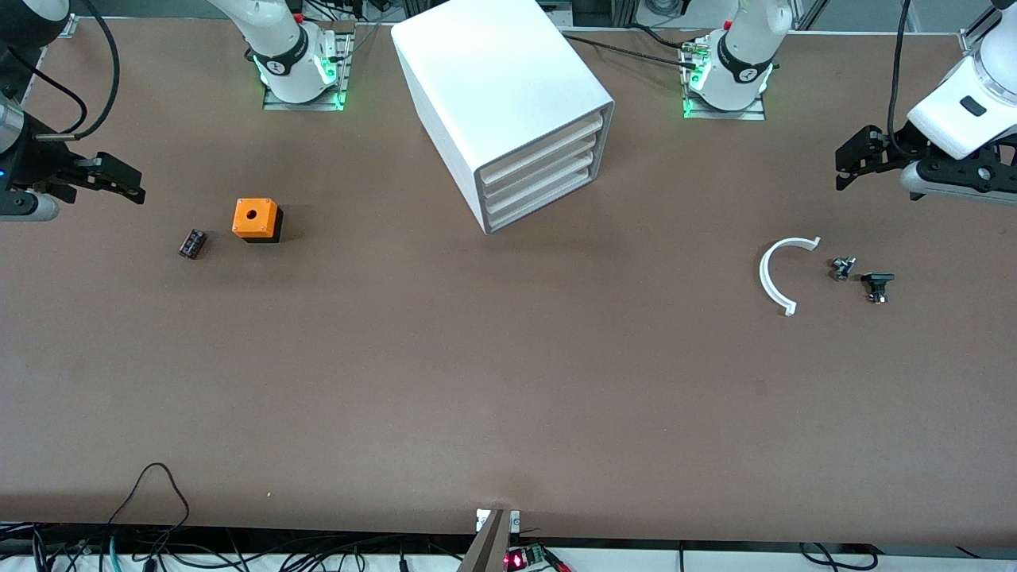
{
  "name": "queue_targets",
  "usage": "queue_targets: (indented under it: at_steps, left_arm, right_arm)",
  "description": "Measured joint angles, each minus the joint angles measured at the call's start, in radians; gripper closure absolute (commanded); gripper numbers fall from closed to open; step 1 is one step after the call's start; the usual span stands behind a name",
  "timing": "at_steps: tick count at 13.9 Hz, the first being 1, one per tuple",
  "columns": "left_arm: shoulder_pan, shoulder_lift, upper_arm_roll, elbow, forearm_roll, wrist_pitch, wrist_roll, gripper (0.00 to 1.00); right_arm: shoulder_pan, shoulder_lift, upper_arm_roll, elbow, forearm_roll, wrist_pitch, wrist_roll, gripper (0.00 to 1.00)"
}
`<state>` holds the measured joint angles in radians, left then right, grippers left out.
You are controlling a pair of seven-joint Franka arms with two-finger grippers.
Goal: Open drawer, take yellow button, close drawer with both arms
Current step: 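Reach the left gripper toward the handle of the white cabinet drawer, then grasp the drawer handle with the left gripper and pull the drawer open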
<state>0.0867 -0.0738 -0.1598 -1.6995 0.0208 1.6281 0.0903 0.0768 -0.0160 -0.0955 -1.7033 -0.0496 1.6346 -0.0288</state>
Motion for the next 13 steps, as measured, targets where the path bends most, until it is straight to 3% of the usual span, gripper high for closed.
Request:
queue_targets:
  at_steps: [4, 8, 13]
  left_arm:
    - [-0.008, 0.064, -0.029, 0.0, 0.0, 0.0, 0.001, 0.0]
    - [-0.017, 0.19, -0.05, -0.008, -0.037, -0.001, 0.01, 0.0]
    - [-0.022, 0.324, -0.063, -0.122, -0.456, -0.002, 0.017, 0.0]
  right_arm:
    - [0.0, 0.0, 0.0, 0.0, 0.0, 0.0, 0.0, 0.0]
    - [0.0, 0.0, 0.0, 0.001, 0.0, -0.001, 0.0, 0.0]
    - [0.001, 0.0, 0.0, 0.001, 0.0, -0.001, 0.0, 0.0]
